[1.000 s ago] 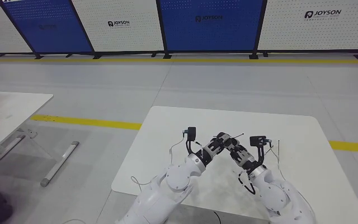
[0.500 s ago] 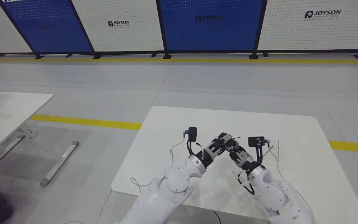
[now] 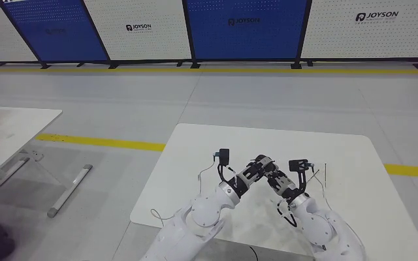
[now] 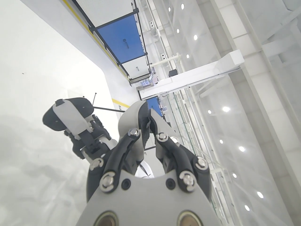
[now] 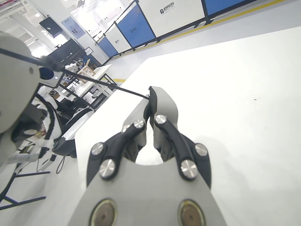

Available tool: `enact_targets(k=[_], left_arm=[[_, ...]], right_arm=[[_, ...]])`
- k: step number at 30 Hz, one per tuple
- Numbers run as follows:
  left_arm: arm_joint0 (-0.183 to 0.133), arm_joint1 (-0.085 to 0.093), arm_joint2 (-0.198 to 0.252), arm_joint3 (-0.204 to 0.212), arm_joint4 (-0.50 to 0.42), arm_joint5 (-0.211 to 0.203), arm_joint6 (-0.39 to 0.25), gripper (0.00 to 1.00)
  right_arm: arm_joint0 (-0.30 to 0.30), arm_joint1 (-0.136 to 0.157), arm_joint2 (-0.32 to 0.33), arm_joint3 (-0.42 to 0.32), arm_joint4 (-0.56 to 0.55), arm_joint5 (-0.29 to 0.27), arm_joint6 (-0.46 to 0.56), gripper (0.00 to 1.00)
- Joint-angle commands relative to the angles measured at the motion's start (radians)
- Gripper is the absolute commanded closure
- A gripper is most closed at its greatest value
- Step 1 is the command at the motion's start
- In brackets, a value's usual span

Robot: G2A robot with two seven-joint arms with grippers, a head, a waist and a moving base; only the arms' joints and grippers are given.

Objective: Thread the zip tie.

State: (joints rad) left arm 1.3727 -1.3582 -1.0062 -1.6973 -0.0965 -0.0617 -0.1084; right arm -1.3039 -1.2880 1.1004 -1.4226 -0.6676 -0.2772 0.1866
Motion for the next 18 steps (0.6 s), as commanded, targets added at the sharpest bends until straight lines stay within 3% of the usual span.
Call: enact_targets(k=[1, 8, 9, 11, 18], left_arm=[[0.004, 0.001, -0.002, -0.007, 0.003, -0.001, -0.002, 1.00], [0.002, 0.002, -0.008, -0.003, 0.005, 0.014, 0.015, 1.00], [-0.001, 0.001, -0.008, 0.002, 0.007, 0.017, 0.025, 1.00], [-0.007, -0.001, -0.007, 0.012, 0.009, 0.018, 0.045, 1.00], [-0.011, -0.002, -0.025, 0.034, -0.003, 0.007, 0.086, 1.00]], right_arm=[[0.000, 0.000, 0.000, 0.000, -0.001, 0.001, 0.000, 1.00], [-0.003, -0.002, 0.004, -0.003, 0.019, -0.001, -0.010, 1.00], [-0.004, -0.002, 0.006, -0.005, 0.025, -0.001, -0.013, 0.63], [-0.006, -0.002, 0.014, -0.011, 0.035, 0.000, -0.021, 0.00], [-0.026, 0.002, 0.060, -0.037, 0.076, -0.005, -0.052, 0.00]])
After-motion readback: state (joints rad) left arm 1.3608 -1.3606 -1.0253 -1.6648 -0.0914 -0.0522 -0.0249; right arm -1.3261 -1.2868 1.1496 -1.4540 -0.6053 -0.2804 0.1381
